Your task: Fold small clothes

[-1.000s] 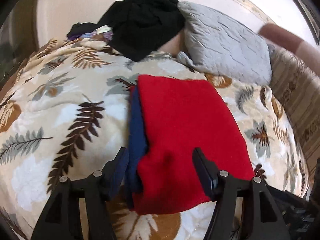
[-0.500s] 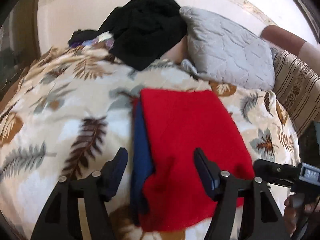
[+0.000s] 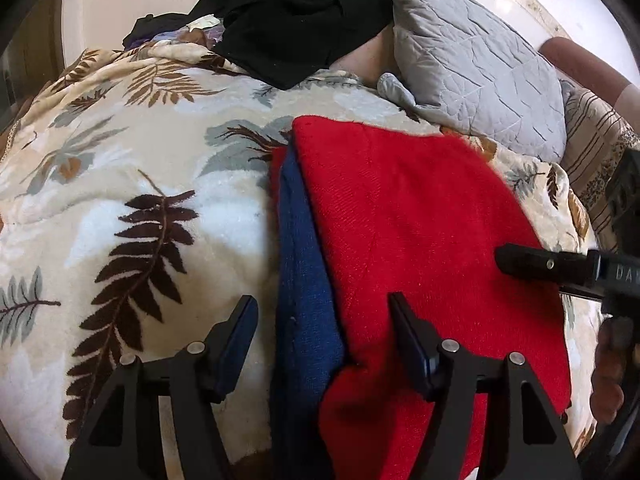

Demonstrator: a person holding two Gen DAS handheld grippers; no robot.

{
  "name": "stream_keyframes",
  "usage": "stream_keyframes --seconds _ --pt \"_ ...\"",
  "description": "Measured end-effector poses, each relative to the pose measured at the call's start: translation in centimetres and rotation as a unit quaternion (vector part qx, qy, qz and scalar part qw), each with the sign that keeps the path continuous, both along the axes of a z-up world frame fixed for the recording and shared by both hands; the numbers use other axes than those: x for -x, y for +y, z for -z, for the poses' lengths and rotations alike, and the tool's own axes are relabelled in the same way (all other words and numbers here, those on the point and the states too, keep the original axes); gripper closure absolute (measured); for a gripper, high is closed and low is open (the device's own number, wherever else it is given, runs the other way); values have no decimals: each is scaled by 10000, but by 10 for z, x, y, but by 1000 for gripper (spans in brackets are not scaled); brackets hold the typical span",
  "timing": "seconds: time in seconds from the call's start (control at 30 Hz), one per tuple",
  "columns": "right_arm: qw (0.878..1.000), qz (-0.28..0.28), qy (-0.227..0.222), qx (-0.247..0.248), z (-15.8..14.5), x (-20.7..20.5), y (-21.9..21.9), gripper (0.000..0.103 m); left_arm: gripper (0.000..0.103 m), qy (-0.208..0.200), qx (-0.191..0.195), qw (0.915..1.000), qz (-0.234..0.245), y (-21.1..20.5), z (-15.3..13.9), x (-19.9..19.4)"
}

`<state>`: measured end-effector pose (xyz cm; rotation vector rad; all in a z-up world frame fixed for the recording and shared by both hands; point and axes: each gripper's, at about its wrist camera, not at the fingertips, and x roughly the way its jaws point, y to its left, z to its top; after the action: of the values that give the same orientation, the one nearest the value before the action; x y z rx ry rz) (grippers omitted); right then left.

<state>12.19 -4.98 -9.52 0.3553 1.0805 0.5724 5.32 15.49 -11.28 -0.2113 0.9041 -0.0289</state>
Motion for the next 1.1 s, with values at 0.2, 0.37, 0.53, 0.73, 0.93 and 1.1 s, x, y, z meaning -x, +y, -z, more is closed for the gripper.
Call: stream_keyframes --seconds 0.2,0.37,0.53,0.73,0.93,1.1 --pt "9969 236 524 -531 19 -56 -1 44 35 53 94 9999 7 3 1 -2" --pt "9975 94 -513 468 -24 -24 27 55 34 84 83 9999 7 4 2 -1" --pt "9988 431 -147 158 -3 -9 6 30 34 115 -41 9999 -44 0 0 -2" --pt "9995 282 109 -125 15 48 -6 29 34 162 -62 9998 -85 -2 -1 -2" --pt "9967 -3 -448 678 -6 71 18 55 34 244 -154 9995 -118 -4 -3 -2" --pt "9993 236 -156 256 8 80 3 26 34 290 -193 9992 -187 -5 -4 -1"
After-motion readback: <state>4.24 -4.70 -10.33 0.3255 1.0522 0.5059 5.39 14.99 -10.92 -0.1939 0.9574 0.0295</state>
